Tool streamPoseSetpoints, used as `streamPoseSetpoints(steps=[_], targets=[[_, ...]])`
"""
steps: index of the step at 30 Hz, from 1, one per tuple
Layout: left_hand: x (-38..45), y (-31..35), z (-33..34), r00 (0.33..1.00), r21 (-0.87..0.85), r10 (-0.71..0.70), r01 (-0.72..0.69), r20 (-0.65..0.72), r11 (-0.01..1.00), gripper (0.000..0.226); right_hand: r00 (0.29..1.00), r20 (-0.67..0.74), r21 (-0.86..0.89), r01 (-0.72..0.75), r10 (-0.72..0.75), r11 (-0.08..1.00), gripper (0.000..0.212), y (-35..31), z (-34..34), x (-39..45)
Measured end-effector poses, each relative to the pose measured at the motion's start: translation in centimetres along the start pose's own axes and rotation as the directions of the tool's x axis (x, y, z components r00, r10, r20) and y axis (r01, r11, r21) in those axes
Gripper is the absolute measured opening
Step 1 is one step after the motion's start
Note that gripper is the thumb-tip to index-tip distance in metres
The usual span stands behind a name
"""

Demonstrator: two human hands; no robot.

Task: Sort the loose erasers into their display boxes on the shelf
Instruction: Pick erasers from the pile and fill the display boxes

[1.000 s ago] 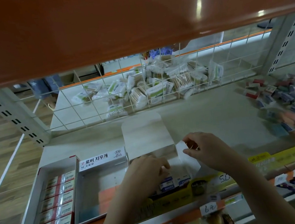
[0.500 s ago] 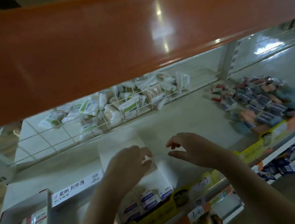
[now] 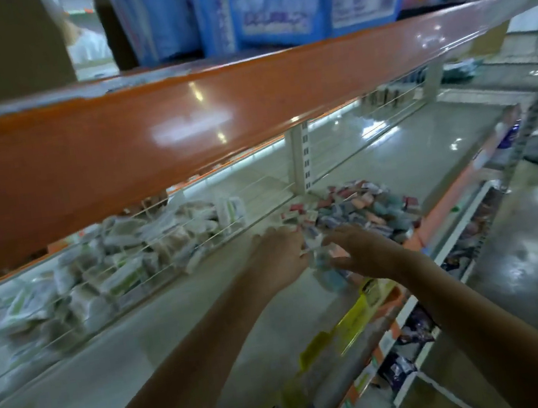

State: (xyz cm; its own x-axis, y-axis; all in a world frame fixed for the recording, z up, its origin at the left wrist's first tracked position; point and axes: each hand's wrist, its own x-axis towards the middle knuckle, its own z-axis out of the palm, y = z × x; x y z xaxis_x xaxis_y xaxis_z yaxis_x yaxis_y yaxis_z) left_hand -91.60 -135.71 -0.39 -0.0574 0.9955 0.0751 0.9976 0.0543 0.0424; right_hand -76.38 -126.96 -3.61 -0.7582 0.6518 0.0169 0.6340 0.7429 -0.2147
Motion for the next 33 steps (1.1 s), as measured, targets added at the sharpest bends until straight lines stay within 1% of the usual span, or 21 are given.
streamPoseSetpoints(steps=[3, 6, 8, 10, 12, 15, 17, 19, 21, 25, 29, 31, 33], targets=[[3.6, 2.6, 1.2, 0.999, 0.063, 0.035, -0.036, 0.017, 0.997, 0.032, 0.993, -0.033, 0.003, -0.110, 0.111, 0.994, 0.047, 4.4, -0.6, -0.3], [6.6, 4.7, 2.4, 0.996, 0.129, 0.083, -0.086, 0.031, 0.988, 0.033, 0.971, -0.099, 0.062, -0.212, 0.217, 0.975, 0.036, 7.9, -1.0, -0.6], [8.4, 5.4, 3.4, 0.995, 0.132, 0.093, -0.095, 0.018, 0.987, 0.028, 0.955, -0.098, 0.060, -0.274, 0.278, 0.960, 0.039, 9.6, -0.8, -0.5], [10.0, 5.9, 4.5, 0.995, 0.114, 0.093, -0.095, 0.025, 0.989, 0.025, 0.948, -0.095, 0.044, -0.300, 0.303, 0.953, 0.039, 11.0, -0.2, -0.3], [11.2, 6.2, 5.3, 0.995, 0.106, 0.091, -0.095, 0.039, 0.990, 0.027, 0.945, -0.109, 0.028, -0.306, 0.307, 0.952, 0.036, 11.6, 0.5, -0.1], [12.5, 6.4, 6.3, 0.996, 0.106, 0.071, -0.077, 0.063, 0.991, 0.030, 0.940, -0.168, -0.035, -0.308, 0.298, 0.951, 0.043, 11.7, 1.4, 0.2], [13.0, 6.5, 6.9, 0.994, 0.118, 0.063, -0.073, 0.086, 0.990, 0.036, 0.933, -0.202, -0.104, -0.324, 0.299, 0.940, 0.041, 11.7, 2.0, 0.4], [13.2, 6.4, 7.4, 0.995, 0.092, 0.063, -0.070, 0.079, 0.993, 0.045, 0.929, -0.231, -0.139, -0.326, 0.289, 0.935, 0.040, 11.6, 2.4, 0.4], [13.2, 6.3, 7.7, 0.997, 0.045, 0.068, -0.069, 0.023, 0.997, 0.048, 0.929, -0.261, -0.122, -0.303, 0.264, 0.945, 0.040, 11.6, 2.7, 0.3], [13.1, 6.0, 7.9, 0.994, -0.014, 0.057, -0.059, -0.088, 0.998, 0.037, 0.921, -0.295, -0.057, -0.284, 0.256, 0.957, 0.038, 11.2, 2.9, 0.2], [12.8, 5.6, 7.6, 0.996, -0.064, 0.012, -0.018, -0.088, 0.998, 0.027, 0.927, -0.273, -0.026, -0.275, 0.258, 0.961, 0.037, 10.9, 2.8, 0.2], [12.5, 5.2, 7.5, 0.997, -0.160, -0.006, -0.007, -0.077, 0.987, 0.021, 0.927, -0.270, -0.020, -0.274, 0.259, 0.961, 0.034, 10.8, 2.6, 0.0], [12.1, 4.8, 7.2, 0.998, -0.297, -0.021, 0.001, -0.064, 0.955, 0.019, 0.923, -0.287, 0.026, -0.258, 0.255, 0.966, 0.031, 10.6, 2.4, -0.1]])
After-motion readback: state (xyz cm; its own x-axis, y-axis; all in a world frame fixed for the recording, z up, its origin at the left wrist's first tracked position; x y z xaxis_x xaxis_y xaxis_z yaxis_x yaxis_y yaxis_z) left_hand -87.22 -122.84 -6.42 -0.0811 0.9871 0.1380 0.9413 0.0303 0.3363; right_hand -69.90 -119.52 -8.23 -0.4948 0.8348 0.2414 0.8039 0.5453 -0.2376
